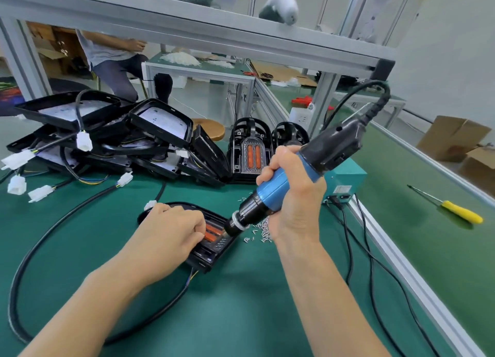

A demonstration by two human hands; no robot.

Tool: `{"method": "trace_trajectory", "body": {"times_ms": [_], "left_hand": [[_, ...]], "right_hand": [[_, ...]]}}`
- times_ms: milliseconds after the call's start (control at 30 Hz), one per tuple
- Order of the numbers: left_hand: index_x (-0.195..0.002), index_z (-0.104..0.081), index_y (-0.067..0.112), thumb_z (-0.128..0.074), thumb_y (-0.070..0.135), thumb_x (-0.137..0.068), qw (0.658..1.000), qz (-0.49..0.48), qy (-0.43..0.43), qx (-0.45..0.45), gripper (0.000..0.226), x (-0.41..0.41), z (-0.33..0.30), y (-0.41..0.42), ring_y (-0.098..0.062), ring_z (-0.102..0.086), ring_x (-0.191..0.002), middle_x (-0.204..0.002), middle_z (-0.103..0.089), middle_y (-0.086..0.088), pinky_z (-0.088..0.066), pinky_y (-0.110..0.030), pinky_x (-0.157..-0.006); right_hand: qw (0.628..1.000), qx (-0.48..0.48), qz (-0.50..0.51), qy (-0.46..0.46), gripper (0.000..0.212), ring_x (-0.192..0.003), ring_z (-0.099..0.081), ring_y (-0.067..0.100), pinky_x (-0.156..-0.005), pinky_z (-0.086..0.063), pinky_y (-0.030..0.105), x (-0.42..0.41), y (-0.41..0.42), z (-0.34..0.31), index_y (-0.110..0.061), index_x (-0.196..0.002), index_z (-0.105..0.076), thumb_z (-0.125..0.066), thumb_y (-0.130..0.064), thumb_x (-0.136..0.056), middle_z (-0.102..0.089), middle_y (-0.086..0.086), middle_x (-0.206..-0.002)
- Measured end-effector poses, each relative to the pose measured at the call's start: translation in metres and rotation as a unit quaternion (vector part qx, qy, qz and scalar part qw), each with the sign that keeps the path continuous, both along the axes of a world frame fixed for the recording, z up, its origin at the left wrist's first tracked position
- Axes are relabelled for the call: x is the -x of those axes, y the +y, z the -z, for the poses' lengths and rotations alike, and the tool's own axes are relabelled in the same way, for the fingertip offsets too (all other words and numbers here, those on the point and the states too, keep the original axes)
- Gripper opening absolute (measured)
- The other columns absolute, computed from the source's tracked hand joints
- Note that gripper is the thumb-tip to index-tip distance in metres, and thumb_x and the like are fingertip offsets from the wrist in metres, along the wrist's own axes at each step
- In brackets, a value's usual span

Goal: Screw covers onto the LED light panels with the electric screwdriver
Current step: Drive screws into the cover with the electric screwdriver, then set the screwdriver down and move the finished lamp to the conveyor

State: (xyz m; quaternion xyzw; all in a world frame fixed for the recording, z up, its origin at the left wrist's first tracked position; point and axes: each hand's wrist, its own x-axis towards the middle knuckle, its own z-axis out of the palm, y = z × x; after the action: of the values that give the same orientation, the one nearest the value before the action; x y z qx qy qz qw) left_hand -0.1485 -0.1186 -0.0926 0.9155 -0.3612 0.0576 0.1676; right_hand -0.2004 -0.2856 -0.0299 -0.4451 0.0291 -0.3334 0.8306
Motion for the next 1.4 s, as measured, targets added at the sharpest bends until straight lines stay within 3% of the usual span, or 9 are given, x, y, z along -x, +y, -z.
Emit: {"method": "trace_trajectory", "body": {"times_ms": [267, 433, 533, 667, 800, 933, 1067, 1167, 1400], "left_hand": [[-0.083, -0.045, 0.036, -0.042, 0.029, -0.096, 0.994, 0.032, 0.007, -0.102, 0.015, 0.0, -0.012, -0.008, -0.002, -0.043, -0.088, -0.079, -0.046, 0.02, -0.022, -0.02, -0.086], [-0.079, -0.05, 0.031, -0.04, 0.02, -0.093, 0.982, 0.032, -0.004, -0.184, 0.02, -0.004, -0.019, -0.009, -0.005, -0.048, -0.089, -0.083, -0.053, 0.016, -0.03, -0.026, -0.096], [-0.069, -0.049, 0.026, -0.037, 0.008, -0.082, 0.972, 0.023, 0.023, -0.232, 0.025, -0.003, -0.023, -0.012, -0.013, -0.045, -0.072, -0.073, -0.056, 0.009, -0.032, -0.029, -0.096], [-0.069, -0.048, 0.024, -0.036, 0.004, -0.078, 0.967, 0.005, 0.023, -0.255, 0.025, -0.003, -0.032, -0.02, -0.018, -0.038, -0.061, -0.078, -0.062, 0.001, -0.034, -0.029, -0.096], [-0.069, -0.039, 0.025, -0.037, 0.007, -0.082, 0.965, 0.0, -0.046, -0.258, 0.022, 0.003, -0.043, -0.035, -0.018, -0.041, -0.07, -0.087, -0.059, 0.003, -0.034, -0.027, -0.088], [-0.084, -0.038, 0.027, -0.04, 0.015, -0.088, 0.962, 0.03, -0.126, -0.239, 0.013, 0.021, -0.038, -0.067, -0.021, -0.046, -0.097, -0.099, -0.052, 0.003, -0.02, -0.034, -0.074], [-0.108, -0.052, 0.014, -0.044, 0.009, -0.085, 0.961, 0.035, -0.119, -0.247, 0.026, 0.034, -0.012, -0.102, -0.027, -0.042, -0.105, -0.108, -0.052, -0.008, -0.023, -0.041, -0.089], [-0.115, -0.054, 0.006, -0.043, 0.005, -0.087, 0.955, 0.021, -0.12, -0.271, 0.03, 0.037, 0.004, -0.117, -0.031, -0.04, -0.107, -0.11, -0.052, -0.014, -0.018, -0.048, -0.104], [-0.111, -0.061, 0.013, -0.05, 0.016, -0.091, 0.927, 0.045, -0.144, -0.344, 0.023, 0.036, 0.021, -0.124, -0.029, -0.041, -0.103, -0.103, -0.057, -0.012, -0.02, -0.047, -0.104]], "right_hand": [[0.996, 0.024, 0.084, 0.009, 0.018, -0.044, -0.049, 0.015, -0.047, -0.042, 0.023, 0.013, -0.043, -0.011, -0.015, -0.073, -0.052, -0.068, -0.008, -0.071, -0.051, -0.002, -0.057], [0.96, 0.176, 0.146, 0.162, 0.026, -0.038, -0.048, 0.014, -0.044, -0.041, 0.022, 0.013, -0.093, -0.009, -0.015, -0.072, -0.05, -0.076, -0.007, -0.071, -0.051, -0.005, -0.051], [0.887, 0.292, 0.151, 0.323, 0.024, -0.039, -0.054, 0.012, -0.048, -0.047, 0.027, 0.008, -0.124, 0.013, -0.016, -0.077, -0.053, -0.077, -0.016, -0.075, -0.059, 0.0, -0.063], [0.698, 0.459, 0.117, 0.537, 0.043, -0.068, -0.069, 0.02, -0.07, -0.05, 0.031, 0.0, -0.153, 0.048, -0.011, -0.097, -0.05, -0.073, -0.041, -0.077, -0.065, 0.003, -0.081], [0.549, 0.564, 0.066, 0.613, 0.056, -0.088, -0.052, 0.024, -0.069, -0.039, 0.031, -0.002, -0.163, 0.081, -0.012, -0.107, -0.041, -0.065, -0.057, -0.083, -0.055, 0.004, -0.101], [0.513, 0.595, 0.1, 0.611, 0.064, -0.104, -0.062, 0.027, -0.07, -0.039, 0.03, -0.008, -0.163, 0.095, -0.009, -0.12, -0.043, -0.061, -0.06, -0.085, -0.062, 0.006, -0.116], [0.431, 0.645, 0.113, 0.621, 0.059, -0.089, -0.059, 0.022, -0.062, -0.036, 0.028, -0.017, -0.159, 0.086, -0.014, -0.116, -0.048, -0.057, -0.064, -0.085, -0.058, 0.0, -0.099], [0.393, 0.669, 0.098, 0.624, 0.056, -0.096, -0.062, 0.021, -0.064, -0.036, 0.027, -0.022, -0.159, 0.086, -0.016, -0.117, -0.049, -0.057, -0.062, -0.086, -0.061, 0.0, -0.107], [0.324, 0.769, 0.119, 0.538, 0.052, -0.102, -0.063, 0.022, -0.064, -0.038, 0.028, -0.026, -0.123, 0.049, -0.021, -0.122, -0.051, -0.052, -0.061, -0.09, -0.064, -0.001, -0.111]]}}
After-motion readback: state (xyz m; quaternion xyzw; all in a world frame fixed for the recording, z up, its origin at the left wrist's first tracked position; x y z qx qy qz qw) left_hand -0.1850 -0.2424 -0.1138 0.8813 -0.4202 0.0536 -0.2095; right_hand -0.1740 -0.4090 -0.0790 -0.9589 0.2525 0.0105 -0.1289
